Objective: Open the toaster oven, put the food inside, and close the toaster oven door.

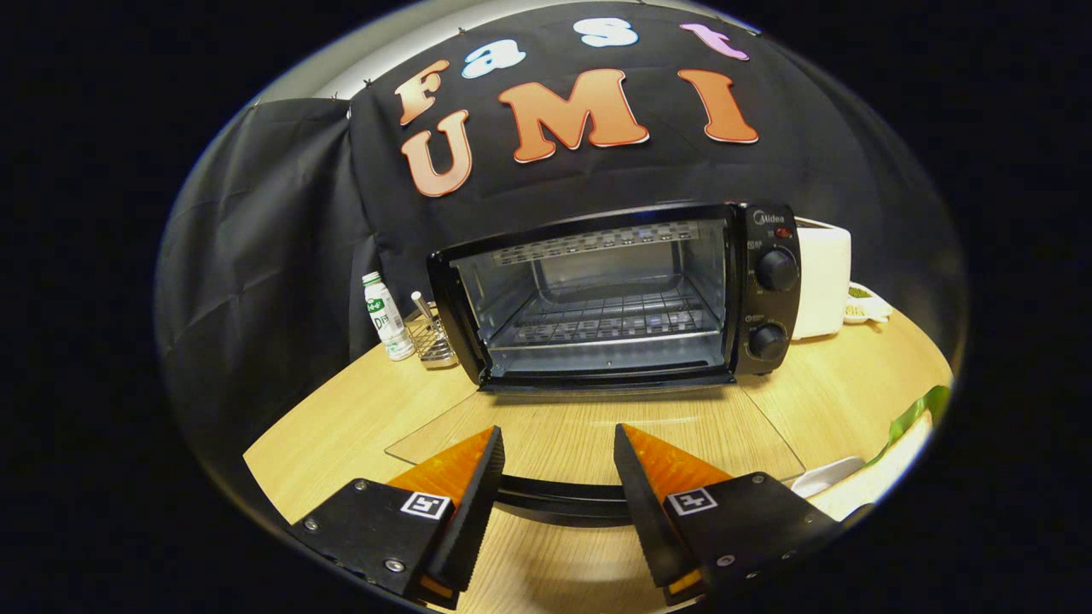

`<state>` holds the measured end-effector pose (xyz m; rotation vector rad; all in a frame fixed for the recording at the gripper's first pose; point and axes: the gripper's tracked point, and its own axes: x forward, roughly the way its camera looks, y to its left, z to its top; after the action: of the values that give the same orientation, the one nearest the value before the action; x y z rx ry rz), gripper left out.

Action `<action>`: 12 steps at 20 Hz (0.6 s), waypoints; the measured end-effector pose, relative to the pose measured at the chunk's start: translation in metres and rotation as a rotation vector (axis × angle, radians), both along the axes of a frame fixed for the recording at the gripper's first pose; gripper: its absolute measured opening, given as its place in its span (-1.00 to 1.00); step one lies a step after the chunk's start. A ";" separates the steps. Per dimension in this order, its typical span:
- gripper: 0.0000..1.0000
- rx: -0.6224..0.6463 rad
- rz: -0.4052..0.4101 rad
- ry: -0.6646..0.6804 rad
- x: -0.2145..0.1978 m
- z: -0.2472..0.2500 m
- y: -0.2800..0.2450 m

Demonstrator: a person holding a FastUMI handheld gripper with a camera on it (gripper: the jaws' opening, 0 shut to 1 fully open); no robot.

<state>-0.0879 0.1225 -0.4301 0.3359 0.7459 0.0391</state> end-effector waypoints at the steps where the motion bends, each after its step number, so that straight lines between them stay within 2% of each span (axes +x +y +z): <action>1: 0.53 0.005 -0.003 0.018 -0.002 -0.004 -0.001; 3: 0.53 0.014 0.004 0.081 -0.012 -0.019 0.002; 6: 0.52 -0.003 0.016 0.064 -0.010 -0.016 0.001; 12: 0.51 0.007 0.061 0.116 -0.021 0.001 -0.012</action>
<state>-0.1085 0.1109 -0.4293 0.3239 0.8707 0.0802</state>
